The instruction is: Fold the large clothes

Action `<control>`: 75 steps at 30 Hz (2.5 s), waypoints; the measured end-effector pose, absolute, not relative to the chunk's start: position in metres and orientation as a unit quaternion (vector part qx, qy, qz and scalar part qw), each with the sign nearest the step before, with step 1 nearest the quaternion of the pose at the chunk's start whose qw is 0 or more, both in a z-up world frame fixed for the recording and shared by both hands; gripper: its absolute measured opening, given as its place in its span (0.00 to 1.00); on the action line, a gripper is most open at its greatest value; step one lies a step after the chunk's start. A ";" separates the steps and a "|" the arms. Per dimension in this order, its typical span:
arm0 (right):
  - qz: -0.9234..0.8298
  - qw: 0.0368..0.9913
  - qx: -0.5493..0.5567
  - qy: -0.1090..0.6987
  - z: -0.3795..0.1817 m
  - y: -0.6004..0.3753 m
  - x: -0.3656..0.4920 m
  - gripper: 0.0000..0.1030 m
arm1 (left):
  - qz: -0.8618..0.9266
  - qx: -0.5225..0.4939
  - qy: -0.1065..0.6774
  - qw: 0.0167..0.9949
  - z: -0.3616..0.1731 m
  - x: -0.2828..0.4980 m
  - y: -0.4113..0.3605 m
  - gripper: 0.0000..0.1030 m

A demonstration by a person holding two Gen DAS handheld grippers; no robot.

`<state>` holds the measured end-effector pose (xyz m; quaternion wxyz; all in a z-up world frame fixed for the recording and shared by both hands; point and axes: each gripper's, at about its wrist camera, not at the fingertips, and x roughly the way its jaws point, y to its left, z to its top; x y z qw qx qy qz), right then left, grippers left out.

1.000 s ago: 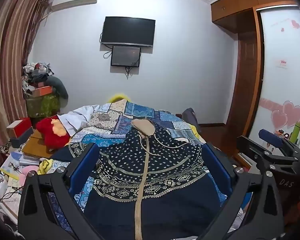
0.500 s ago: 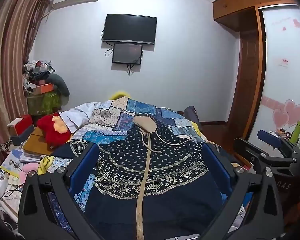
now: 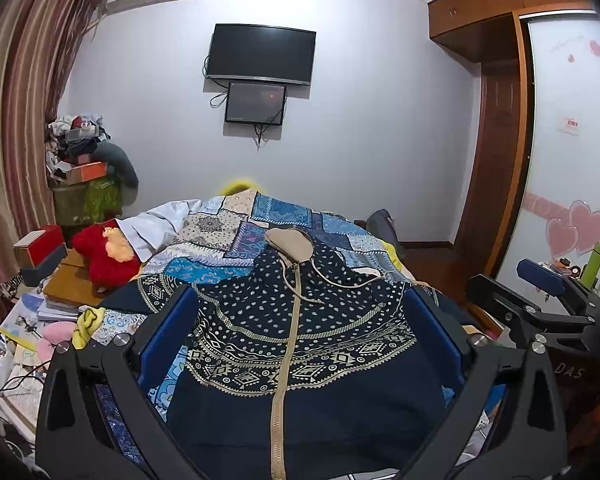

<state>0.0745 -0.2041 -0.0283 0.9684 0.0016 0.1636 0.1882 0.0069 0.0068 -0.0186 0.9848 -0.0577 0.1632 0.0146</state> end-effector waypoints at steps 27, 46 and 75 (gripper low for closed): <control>0.189 0.968 0.002 0.163 -0.026 -0.205 0.074 1.00 | 0.016 -0.060 0.162 0.985 -0.019 0.007 0.009 1.00; 0.190 0.968 0.006 0.166 -0.023 -0.207 0.079 1.00 | 0.015 -0.058 0.167 0.984 -0.018 0.009 0.008 1.00; 0.179 0.950 -0.058 0.250 -0.084 -0.146 0.188 1.00 | 0.124 -0.060 0.246 0.959 -0.083 0.120 0.113 1.00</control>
